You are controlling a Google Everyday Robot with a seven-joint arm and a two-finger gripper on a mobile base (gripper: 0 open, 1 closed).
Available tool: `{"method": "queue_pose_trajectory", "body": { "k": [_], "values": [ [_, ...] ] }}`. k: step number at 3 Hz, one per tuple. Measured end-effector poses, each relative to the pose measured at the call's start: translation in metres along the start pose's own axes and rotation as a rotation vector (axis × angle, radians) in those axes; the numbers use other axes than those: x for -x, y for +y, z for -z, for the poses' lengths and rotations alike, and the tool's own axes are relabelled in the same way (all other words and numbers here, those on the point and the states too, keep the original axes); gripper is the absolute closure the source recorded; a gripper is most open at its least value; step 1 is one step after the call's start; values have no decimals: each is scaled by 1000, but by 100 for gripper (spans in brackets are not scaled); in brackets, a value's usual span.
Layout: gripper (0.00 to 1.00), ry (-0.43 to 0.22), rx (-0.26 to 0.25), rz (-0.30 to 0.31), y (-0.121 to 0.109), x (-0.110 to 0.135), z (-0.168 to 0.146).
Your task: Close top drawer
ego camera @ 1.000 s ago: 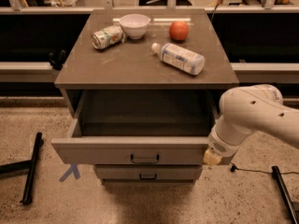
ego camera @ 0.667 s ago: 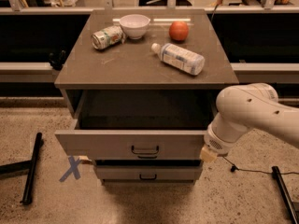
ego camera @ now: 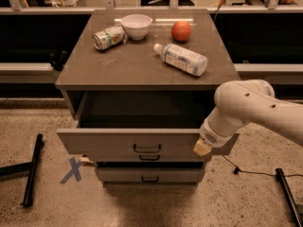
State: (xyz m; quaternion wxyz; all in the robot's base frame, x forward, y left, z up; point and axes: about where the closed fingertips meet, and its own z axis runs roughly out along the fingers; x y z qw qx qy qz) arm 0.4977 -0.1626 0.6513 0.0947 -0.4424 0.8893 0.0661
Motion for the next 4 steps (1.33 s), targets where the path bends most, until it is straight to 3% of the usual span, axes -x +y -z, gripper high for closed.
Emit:
{"method": "queue_pose_trajectory", "body": {
  "k": [3, 4],
  "values": [
    [100, -55, 7, -4, -40, 25, -23],
    [100, -103, 2, 13, -61, 51, -28]
  ]
}}
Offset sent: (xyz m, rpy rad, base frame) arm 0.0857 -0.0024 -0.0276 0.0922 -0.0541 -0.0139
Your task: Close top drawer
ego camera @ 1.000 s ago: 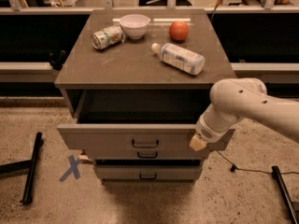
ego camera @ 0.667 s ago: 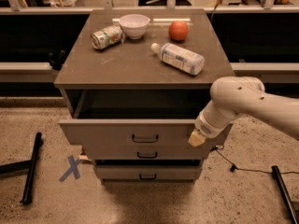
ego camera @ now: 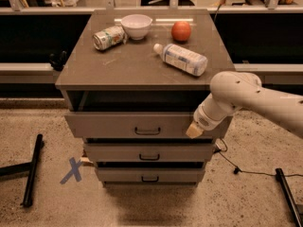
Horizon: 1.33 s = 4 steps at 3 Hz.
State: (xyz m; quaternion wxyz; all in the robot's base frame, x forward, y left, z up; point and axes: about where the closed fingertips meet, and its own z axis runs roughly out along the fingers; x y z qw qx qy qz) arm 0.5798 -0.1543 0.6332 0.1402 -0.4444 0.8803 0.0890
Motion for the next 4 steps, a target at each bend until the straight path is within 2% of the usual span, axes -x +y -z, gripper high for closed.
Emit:
{"method": "queue_pose_trajectory", "body": {
  "k": [1, 2, 3, 4],
  "values": [
    [100, -25, -3, 14, -11, 15, -1],
    [100, -59, -11, 19, -9, 13, 13],
    [100, -82, -6, 10, 1, -5, 30],
    [100, -96, 3, -14, 21, -37, 56]
  ]
}}
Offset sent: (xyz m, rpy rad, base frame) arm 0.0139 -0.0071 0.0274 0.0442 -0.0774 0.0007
